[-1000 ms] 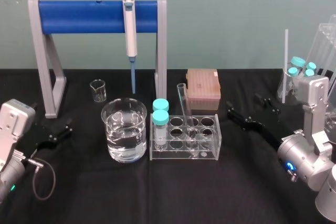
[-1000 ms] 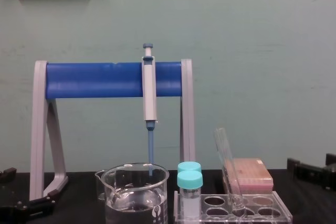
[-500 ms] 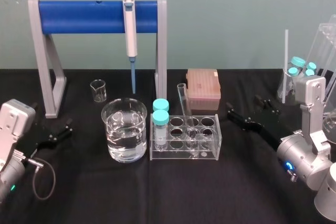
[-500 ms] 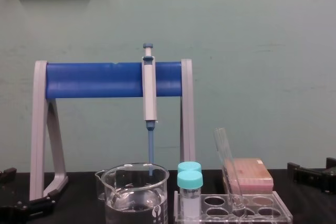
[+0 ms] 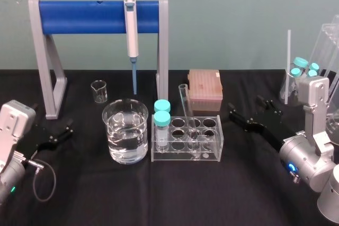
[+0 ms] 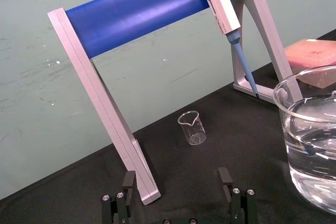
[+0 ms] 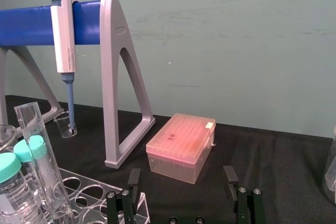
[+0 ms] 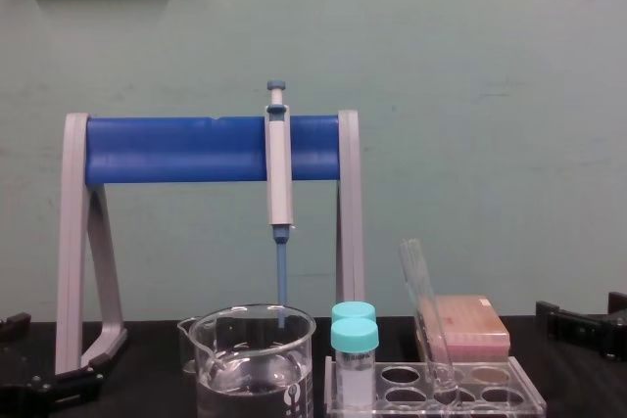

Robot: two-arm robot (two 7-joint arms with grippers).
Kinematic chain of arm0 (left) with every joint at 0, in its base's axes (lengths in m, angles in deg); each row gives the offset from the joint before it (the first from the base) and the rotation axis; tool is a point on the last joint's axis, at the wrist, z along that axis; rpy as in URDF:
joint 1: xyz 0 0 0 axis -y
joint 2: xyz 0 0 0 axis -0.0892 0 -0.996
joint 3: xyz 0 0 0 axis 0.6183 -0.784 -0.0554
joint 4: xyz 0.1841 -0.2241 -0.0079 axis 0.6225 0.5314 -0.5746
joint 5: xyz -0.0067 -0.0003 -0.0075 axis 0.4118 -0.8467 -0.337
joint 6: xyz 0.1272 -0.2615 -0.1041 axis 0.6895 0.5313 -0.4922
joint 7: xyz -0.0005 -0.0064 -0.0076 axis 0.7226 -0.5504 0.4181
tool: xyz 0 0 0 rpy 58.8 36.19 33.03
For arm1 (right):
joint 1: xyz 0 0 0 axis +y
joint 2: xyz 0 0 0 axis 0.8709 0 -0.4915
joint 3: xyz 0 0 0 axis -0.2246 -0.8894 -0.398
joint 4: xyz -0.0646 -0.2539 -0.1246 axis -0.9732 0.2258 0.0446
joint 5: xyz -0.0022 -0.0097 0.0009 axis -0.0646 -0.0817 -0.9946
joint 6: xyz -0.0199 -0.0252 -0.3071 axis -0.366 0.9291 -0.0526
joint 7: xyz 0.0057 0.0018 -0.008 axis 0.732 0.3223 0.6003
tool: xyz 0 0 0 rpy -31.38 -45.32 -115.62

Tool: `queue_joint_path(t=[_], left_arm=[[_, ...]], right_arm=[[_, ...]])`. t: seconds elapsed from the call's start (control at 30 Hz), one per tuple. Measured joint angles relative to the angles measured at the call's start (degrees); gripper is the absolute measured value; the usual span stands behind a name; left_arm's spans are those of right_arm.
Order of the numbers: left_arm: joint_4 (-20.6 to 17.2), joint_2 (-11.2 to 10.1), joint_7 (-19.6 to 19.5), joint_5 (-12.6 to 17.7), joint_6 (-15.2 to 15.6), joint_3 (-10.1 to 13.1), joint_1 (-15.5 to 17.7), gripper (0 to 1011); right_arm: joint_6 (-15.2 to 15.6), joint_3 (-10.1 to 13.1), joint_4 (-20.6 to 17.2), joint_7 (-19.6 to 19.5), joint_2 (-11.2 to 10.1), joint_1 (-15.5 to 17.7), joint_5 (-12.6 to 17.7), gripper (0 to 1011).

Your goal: Hold the test tube with one hand and immerse one end into the beaker, then return it to the test tube rack.

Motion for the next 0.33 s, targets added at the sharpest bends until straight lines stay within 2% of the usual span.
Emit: queue_joint_path(t=[0.33], left_arm=[[0.00, 0.00, 0.00, 0.00, 0.00, 0.00, 0.00, 1000]], right_arm=[[-0.05, 0.00, -0.04, 0.05, -0.04, 0.03, 0.06, 1002]])
